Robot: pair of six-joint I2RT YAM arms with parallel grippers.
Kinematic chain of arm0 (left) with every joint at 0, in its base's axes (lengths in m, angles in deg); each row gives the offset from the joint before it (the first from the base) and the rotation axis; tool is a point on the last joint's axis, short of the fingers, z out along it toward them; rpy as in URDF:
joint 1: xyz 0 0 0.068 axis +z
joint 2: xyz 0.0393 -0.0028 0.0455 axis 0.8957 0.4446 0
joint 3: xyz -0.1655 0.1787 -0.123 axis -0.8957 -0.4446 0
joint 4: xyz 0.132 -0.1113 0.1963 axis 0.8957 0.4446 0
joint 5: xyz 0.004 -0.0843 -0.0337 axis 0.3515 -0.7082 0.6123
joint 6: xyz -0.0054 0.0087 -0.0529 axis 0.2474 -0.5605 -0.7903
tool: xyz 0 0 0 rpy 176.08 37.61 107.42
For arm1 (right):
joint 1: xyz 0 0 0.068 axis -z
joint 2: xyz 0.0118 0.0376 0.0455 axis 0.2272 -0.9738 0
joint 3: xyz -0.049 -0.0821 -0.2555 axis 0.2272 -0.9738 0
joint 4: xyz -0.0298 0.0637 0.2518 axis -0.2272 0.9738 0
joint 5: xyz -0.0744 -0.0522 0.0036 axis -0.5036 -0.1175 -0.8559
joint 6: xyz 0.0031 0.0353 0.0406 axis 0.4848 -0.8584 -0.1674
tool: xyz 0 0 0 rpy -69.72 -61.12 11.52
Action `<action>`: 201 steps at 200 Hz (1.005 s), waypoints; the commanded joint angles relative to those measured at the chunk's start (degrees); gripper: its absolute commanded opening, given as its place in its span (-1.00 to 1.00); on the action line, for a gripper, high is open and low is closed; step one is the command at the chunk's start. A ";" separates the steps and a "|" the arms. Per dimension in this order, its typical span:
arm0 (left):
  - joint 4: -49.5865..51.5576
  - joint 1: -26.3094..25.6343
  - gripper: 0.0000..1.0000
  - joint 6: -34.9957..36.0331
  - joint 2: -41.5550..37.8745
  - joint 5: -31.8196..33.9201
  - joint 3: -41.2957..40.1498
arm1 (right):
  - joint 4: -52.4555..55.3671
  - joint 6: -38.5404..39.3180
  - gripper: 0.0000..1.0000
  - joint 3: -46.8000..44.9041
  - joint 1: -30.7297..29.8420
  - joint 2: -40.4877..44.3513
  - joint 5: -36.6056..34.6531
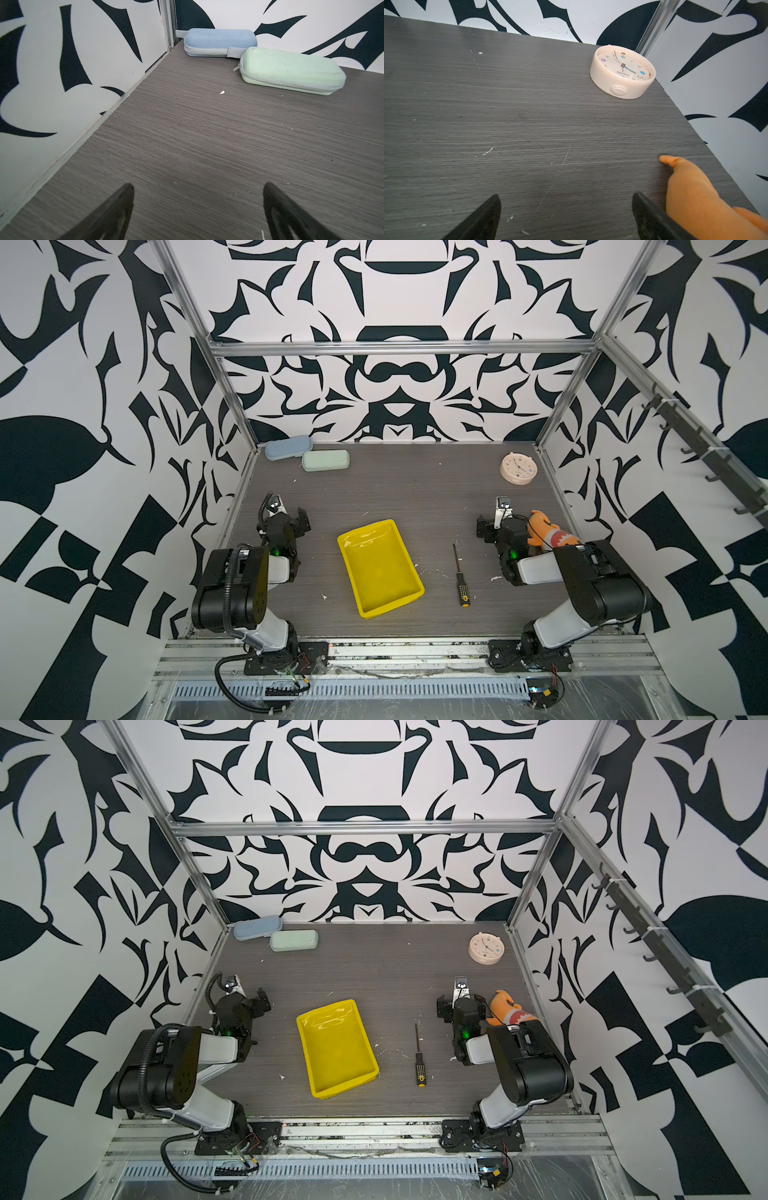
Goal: Put the screwdriver in the bin
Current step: Pick up the screwdriver from the bottom-center of the table.
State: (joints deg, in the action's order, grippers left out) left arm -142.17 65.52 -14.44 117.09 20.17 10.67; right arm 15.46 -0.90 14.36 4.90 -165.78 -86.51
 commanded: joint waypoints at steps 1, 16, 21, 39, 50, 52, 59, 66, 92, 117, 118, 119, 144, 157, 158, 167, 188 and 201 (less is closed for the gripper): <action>-0.77 -0.11 0.99 -0.53 -0.45 -0.14 0.50 | -1.19 0.52 1.00 0.71 0.16 1.01 0.85; -0.77 -0.07 0.99 -0.50 -0.42 -0.18 0.55 | -1.11 0.52 1.00 0.69 0.23 1.09 0.73; -0.73 -0.07 0.99 -0.54 -0.48 -0.21 0.50 | -1.26 0.52 1.00 0.59 0.19 1.09 0.57; -0.80 -0.07 0.99 -0.49 -0.46 -0.07 0.54 | -2.41 0.25 1.00 -0.12 0.20 1.20 0.47; -0.73 -0.07 0.99 -0.57 -0.48 -0.10 0.53 | -2.45 0.25 1.00 -0.24 0.15 1.34 0.70; -0.76 -0.07 0.99 -0.51 -0.47 -0.06 0.50 | -2.37 0.28 1.00 -0.21 0.21 1.39 0.76; -0.73 -0.08 0.99 -0.54 -0.41 -0.07 0.49 | -2.33 0.44 1.00 -0.03 0.17 1.19 0.93; -0.77 -0.07 0.98 -0.52 -0.46 -0.10 0.49 | -2.38 0.52 1.00 -0.02 0.20 1.19 0.96; -0.77 -0.07 0.99 -0.56 -0.45 -0.11 0.50 | -3.43 0.25 1.00 -0.84 0.09 1.42 0.81; -0.74 -0.07 0.99 -0.49 -0.45 -0.09 0.49 | -4.57 1.66 1.00 -1.35 0.13 1.38 3.70; -0.71 -0.07 0.99 -0.49 -0.41 -0.11 0.49 | -4.54 1.66 1.00 -1.35 0.13 1.35 3.71; -0.74 -0.07 0.98 -0.49 -0.44 -0.12 0.54 | -4.53 1.66 1.00 -1.34 0.14 1.37 3.71; -0.77 -0.07 0.99 -0.50 -0.45 -0.08 0.49 | -5.66 1.62 1.00 -2.05 0.09 1.63 3.77; -0.77 -0.09 0.99 -0.52 -0.45 -0.12 0.50 | -8.06 2.16 1.00 -3.70 0.09 1.83 6.71; -0.77 -0.08 0.99 -0.55 -0.41 -0.13 0.45 | -8.35 2.18 1.00 -3.93 0.07 1.79 6.88; -0.73 -0.07 0.99 -0.53 -0.46 -0.09 0.51 | -11.20 2.60 1.00 -5.38 0.09 1.76 8.09; -0.77 -0.07 0.99 -0.43 -0.40 -0.20 0.51 | -15.93 3.68 1.00 -7.24 0.14 0.72 11.09; -0.71 -0.07 0.99 -0.53 -0.45 -0.21 0.49 | -14.77 3.78 1.00 -6.71 0.14 0.95 10.87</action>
State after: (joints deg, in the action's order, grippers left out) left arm -142.04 65.52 -14.42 117.09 20.15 10.67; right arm 6.45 1.50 7.34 4.90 -165.69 -78.33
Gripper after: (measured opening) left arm 0.993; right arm 0.998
